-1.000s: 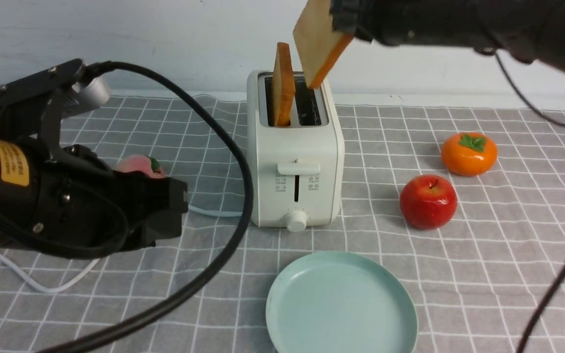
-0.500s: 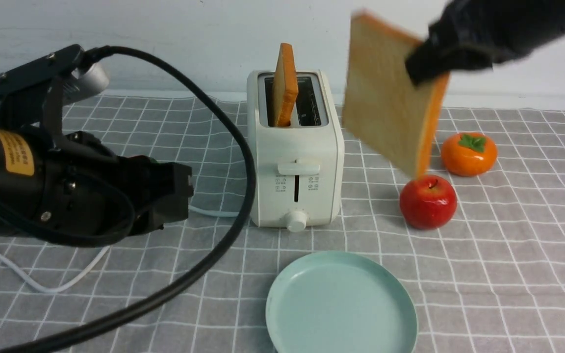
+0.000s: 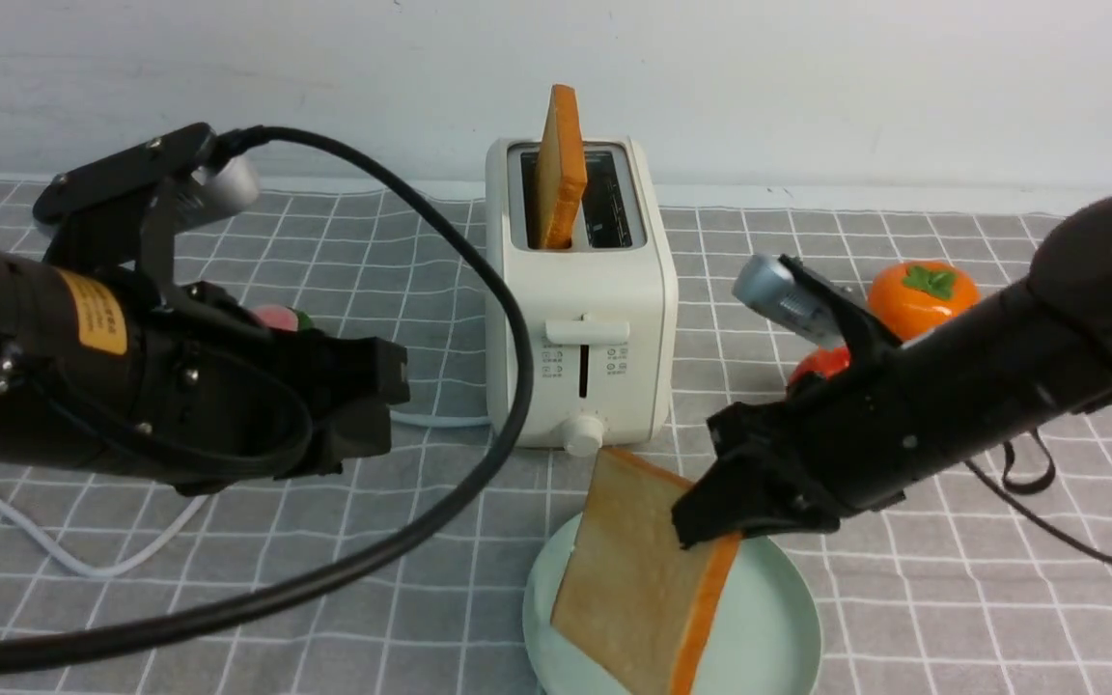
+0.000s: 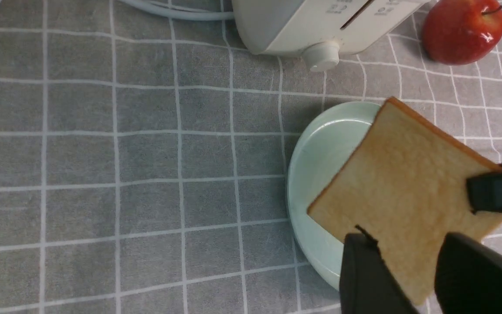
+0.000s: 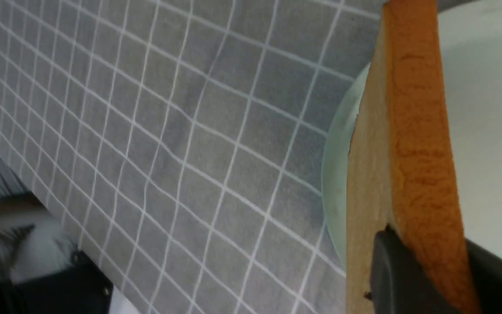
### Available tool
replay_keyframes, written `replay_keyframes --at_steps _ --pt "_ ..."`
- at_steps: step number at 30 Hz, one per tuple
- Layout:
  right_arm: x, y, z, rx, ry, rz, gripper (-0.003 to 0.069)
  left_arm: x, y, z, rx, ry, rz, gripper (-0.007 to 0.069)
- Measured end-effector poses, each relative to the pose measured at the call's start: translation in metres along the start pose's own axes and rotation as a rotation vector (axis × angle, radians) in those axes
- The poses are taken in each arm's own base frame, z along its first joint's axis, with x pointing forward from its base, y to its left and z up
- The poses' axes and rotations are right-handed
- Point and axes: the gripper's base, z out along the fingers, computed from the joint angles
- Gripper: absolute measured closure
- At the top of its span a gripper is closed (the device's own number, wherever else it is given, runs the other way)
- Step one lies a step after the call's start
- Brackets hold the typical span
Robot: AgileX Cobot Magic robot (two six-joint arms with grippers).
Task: Take toasted bread from bread machine on grey coffee table place on plate.
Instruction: 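Place the held slice of bread on top of the slice on the plate with the right gripper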
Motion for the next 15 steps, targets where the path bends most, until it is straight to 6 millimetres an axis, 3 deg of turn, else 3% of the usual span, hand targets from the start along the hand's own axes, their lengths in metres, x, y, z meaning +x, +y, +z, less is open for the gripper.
replay_keyframes --at_steps 4,9,12,15 --pt "-0.002 -0.013 0.014 0.013 -0.008 0.065 0.0540 0.001 -0.002 0.000 0.018 0.010 -0.025 0.0386" --pt "-0.002 -0.019 0.013 0.058 0.003 0.035 0.0375 0.002 -0.002 0.000 0.024 0.025 -0.039 0.0386" --pt "-0.007 -0.027 -0.008 0.129 -0.006 -0.037 0.0207 0.001 -0.003 0.000 0.031 0.013 -0.039 0.0386" --pt "-0.018 -0.027 -0.053 0.167 -0.106 -0.068 0.0066 -0.006 -0.006 0.004 0.061 -0.052 -0.033 0.0386"
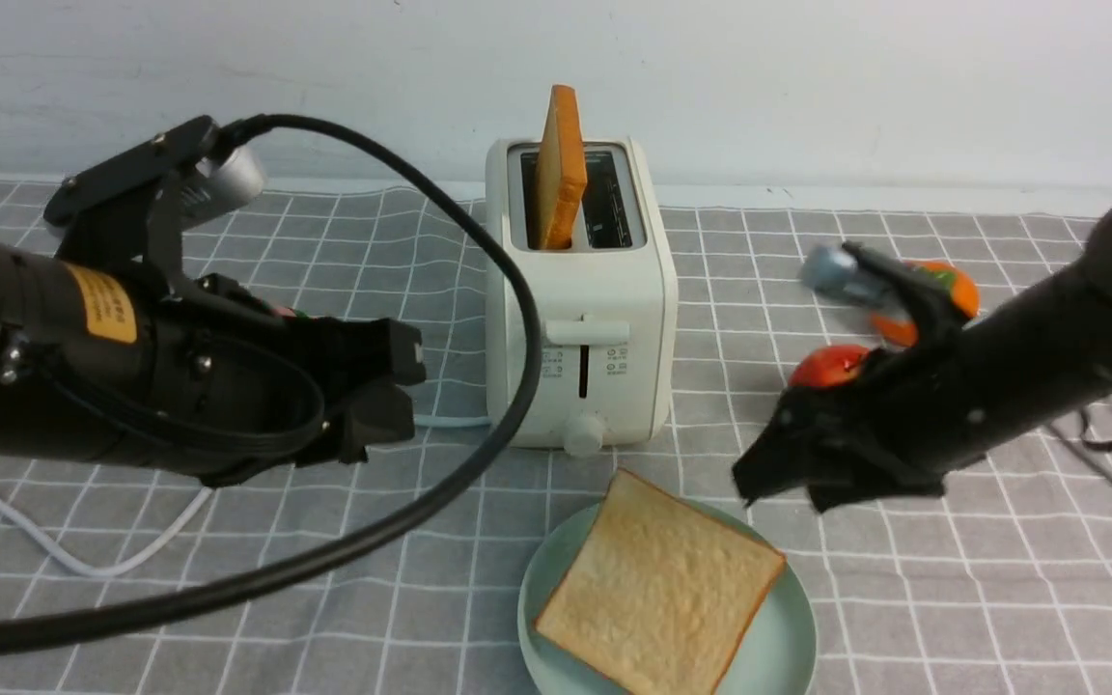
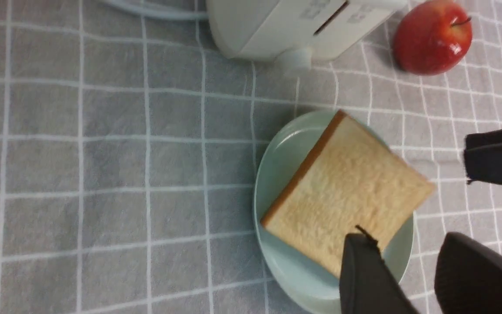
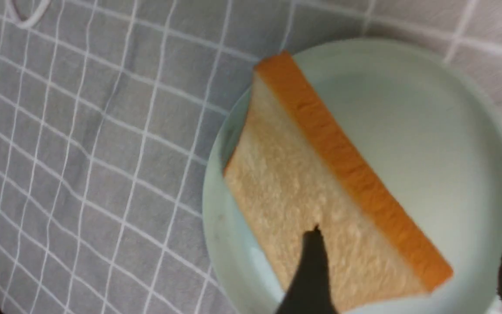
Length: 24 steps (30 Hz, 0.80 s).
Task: Take toasted bread from bread machine on grey coffee table place on plate.
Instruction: 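Place the held slice of bread on top of the slice on the plate with the right gripper, then reach for a toast slice standing in the toaster with the left gripper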
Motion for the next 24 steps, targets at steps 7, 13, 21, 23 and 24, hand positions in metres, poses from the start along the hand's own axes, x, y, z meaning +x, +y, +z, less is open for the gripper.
replay_keyframes --at_steps 7,13,21,23,24 --pt "-0.006 0.020 -0.081 -0.050 -0.141 -0.126 0.0001 -0.022 -0.010 0.020 0.060 -0.146 0.087 0.0386" --pt "0.006 0.044 -0.113 -0.063 -0.199 -0.277 0.0088 -0.070 -0.044 0.039 0.059 -0.145 0.253 0.0386" --pt "0.040 0.079 -0.162 -0.036 -0.418 -0.336 0.0106 -0.129 -0.075 0.076 -0.050 -0.103 0.282 0.0362" --pt "0.052 0.078 -0.163 -0.015 -0.452 -0.328 0.0106 -0.134 -0.077 0.084 -0.095 -0.099 0.295 0.0330" --pt "0.054 0.078 -0.163 -0.016 -0.451 -0.327 0.0106 -0.134 -0.078 0.083 -0.093 -0.100 0.293 0.0327"
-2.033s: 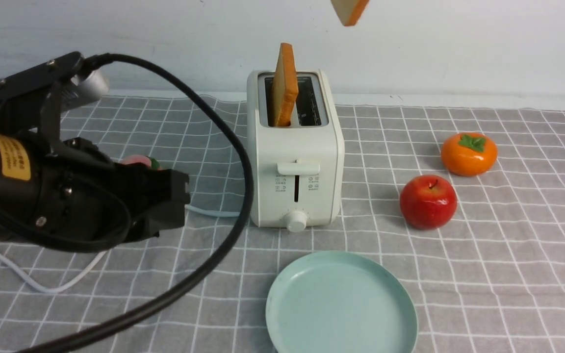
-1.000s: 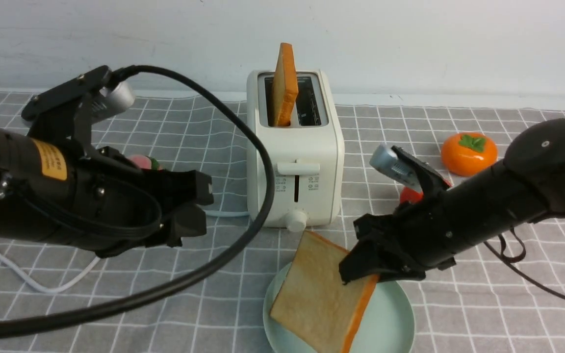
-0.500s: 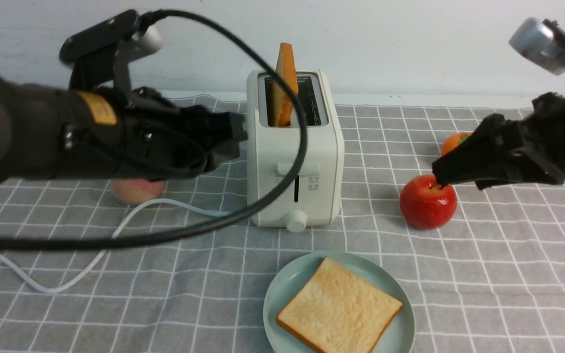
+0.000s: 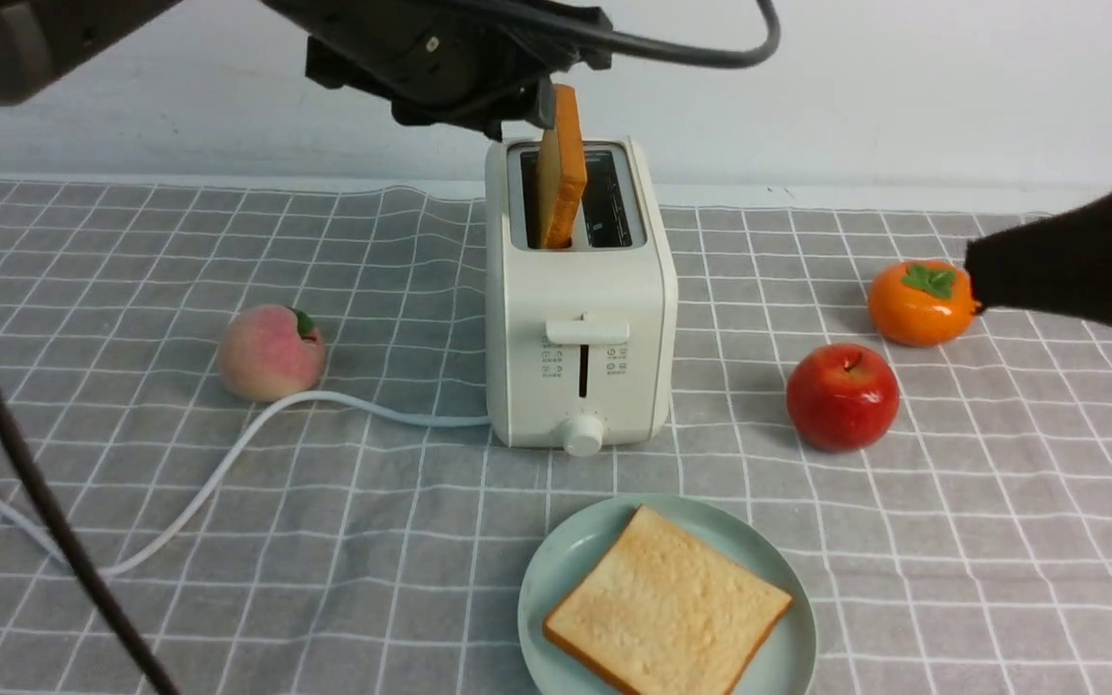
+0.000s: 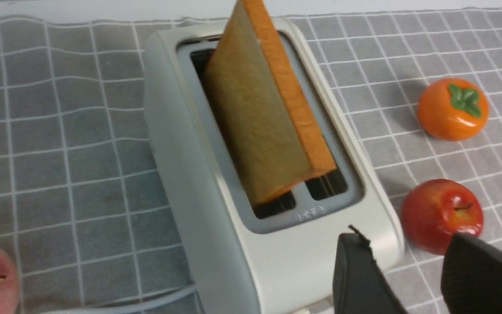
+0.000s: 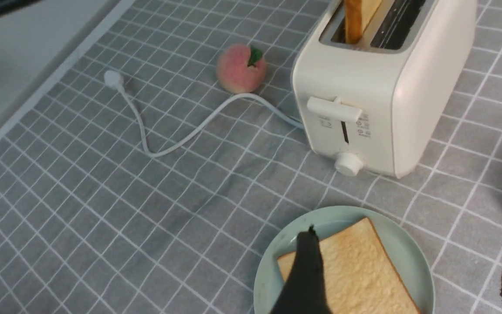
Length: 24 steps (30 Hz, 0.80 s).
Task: Take toasted bread from bread machine on grey coffee table place on plate.
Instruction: 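Reach for a toast slice standing in the toaster with the left gripper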
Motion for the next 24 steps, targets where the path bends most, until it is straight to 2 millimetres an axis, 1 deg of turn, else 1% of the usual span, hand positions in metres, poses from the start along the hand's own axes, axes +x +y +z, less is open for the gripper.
replay_keyframes --at_steps 1,5,6,7,9,11,12,14,16,18,19,24 --pt "0.011 -0.001 -0.001 0.022 -0.012 0.013 0.0106 0.000 -0.003 0.006 -0.030 0.000 0.026 0.0288" --pt "0.030 -0.005 0.001 0.060 -0.021 0.043 0.0108 0.006 -0.023 0.012 -0.040 -0.010 0.088 0.0204" --pt "0.032 -0.006 0.002 0.061 -0.018 0.047 0.0109 0.007 -0.024 0.013 -0.042 -0.013 0.089 0.0200" --pt "0.037 -0.008 0.004 0.074 -0.023 0.059 0.0109 0.010 -0.030 0.016 -0.046 -0.016 0.090 0.0176" --pt "0.039 -0.009 0.004 0.078 -0.023 0.064 0.0109 0.012 -0.031 0.020 -0.065 -0.018 0.091 0.0161" --pt "0.038 -0.007 0.006 0.072 -0.038 0.065 0.0109 0.014 -0.028 0.032 -0.111 -0.022 0.081 0.0150" --pt "0.038 -0.007 0.006 0.069 -0.037 0.063 0.0109 0.014 -0.027 0.033 -0.115 -0.021 0.085 0.0149" --pt "0.038 -0.001 0.009 0.039 -0.031 0.051 0.0109 0.017 -0.022 0.048 -0.163 -0.024 0.088 0.0145" --pt "0.039 0.003 0.010 0.024 -0.026 0.043 0.0109 0.019 -0.022 0.054 -0.169 -0.029 0.087 0.0145" --pt "0.040 0.008 0.012 0.000 -0.014 0.027 0.0109 0.020 -0.022 0.065 -0.166 -0.049 0.102 0.0145" --pt "0.040 0.008 0.012 -0.002 -0.013 0.025 0.0109 0.020 -0.022 0.066 -0.166 -0.051 0.104 0.0145" --pt "0.041 0.009 0.012 -0.003 -0.007 0.013 0.0109 0.023 -0.020 0.090 -0.177 -0.099 0.177 0.0145"
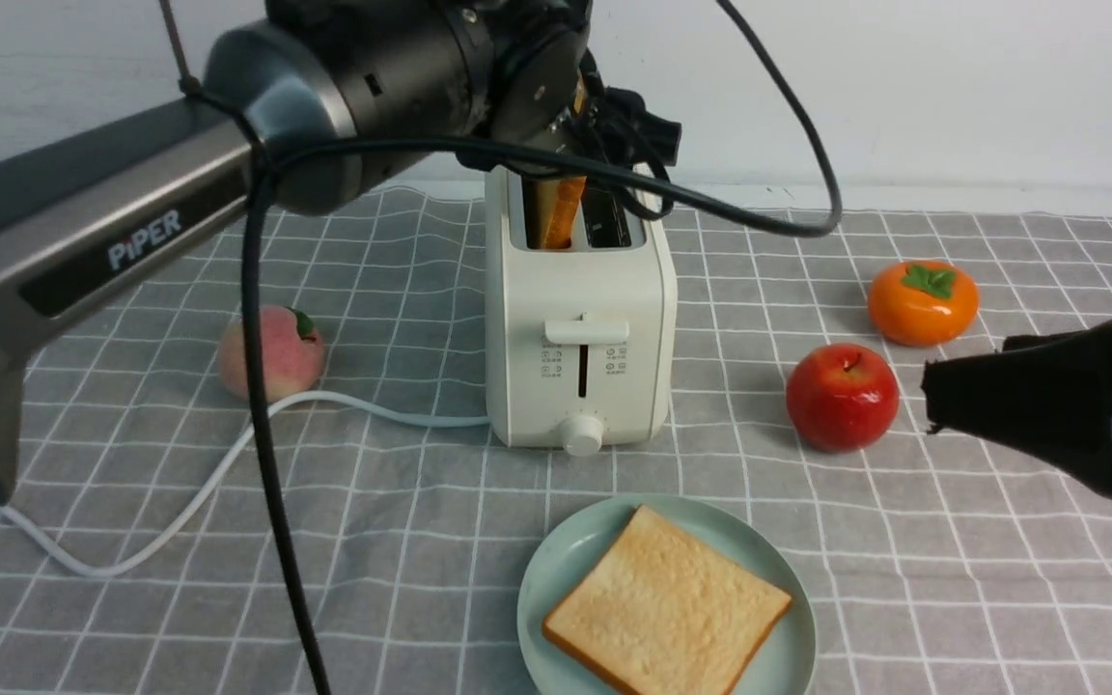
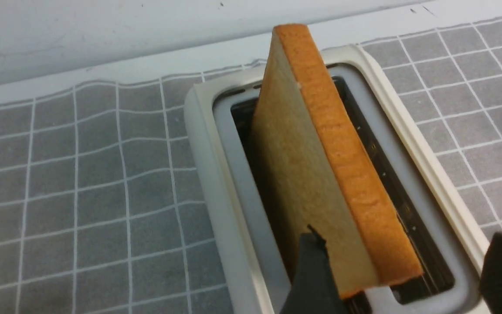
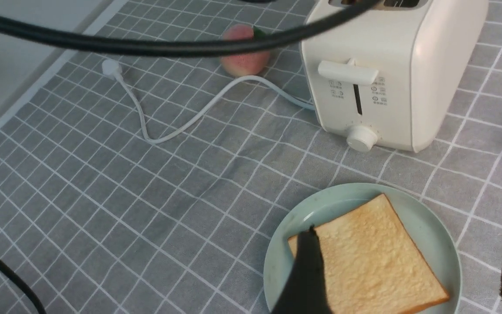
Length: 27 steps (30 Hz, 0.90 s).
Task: Take toasted bread from bread machine on grey coffee table place on plate.
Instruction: 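Reach for a toast slice standing in the toaster with the left gripper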
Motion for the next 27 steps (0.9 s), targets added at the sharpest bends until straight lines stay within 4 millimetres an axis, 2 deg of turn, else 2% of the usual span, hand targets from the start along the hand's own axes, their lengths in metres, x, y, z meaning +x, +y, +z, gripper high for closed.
replay_keyframes --at_steps 5,9,13,16,18,20,21,22,23,24,25,27 --pt "0.000 0.000 0.000 0.000 -0.001 0.000 0.0109 0.006 -0.004 0.019 0.011 -0.035 0.001 0.0145" --pt "0.000 0.000 -0.001 0.000 -0.002 -0.001 0.0109 0.007 -0.005 0.023 0.017 -0.043 -0.023 0.0174" --pt "0.000 0.001 -0.001 0.000 -0.003 -0.002 0.0109 0.007 -0.005 0.022 0.013 -0.044 -0.026 0.0264" --pt "0.000 0.001 -0.001 0.000 -0.003 -0.002 0.0109 0.004 0.000 0.015 -0.028 -0.034 -0.012 0.0431" --pt "0.000 0.001 -0.001 0.000 -0.003 -0.002 0.0110 0.001 0.003 0.009 -0.041 -0.037 -0.009 0.0480" --pt "0.000 0.001 -0.001 0.000 -0.003 -0.002 0.0110 -0.016 0.010 -0.019 -0.057 -0.084 -0.010 0.0588" --pt "0.000 0.001 -0.001 0.000 -0.003 -0.002 0.0110 -0.023 0.012 -0.031 -0.058 -0.107 -0.014 0.0615" --pt "0.000 0.001 -0.001 0.000 -0.003 -0.002 0.0110 -0.035 0.017 -0.053 -0.053 -0.154 -0.025 0.0630" --pt "0.000 0.001 -0.001 0.000 -0.003 -0.002 0.0110 -0.039 0.018 -0.061 -0.049 -0.170 -0.031 0.0632" --pt "0.000 0.001 -0.001 0.000 -0.003 -0.002 0.0110 -0.054 0.026 -0.097 -0.035 -0.236 -0.057 0.0638" --pt "0.000 0.001 -0.001 0.000 -0.003 -0.002 0.0110 -0.056 0.027 -0.102 -0.033 -0.245 -0.060 0.0638" --pt "0.000 0.001 -0.001 0.000 -0.003 -0.002 0.0110 -0.073 0.042 -0.164 0.000 -0.324 -0.130 0.0638"
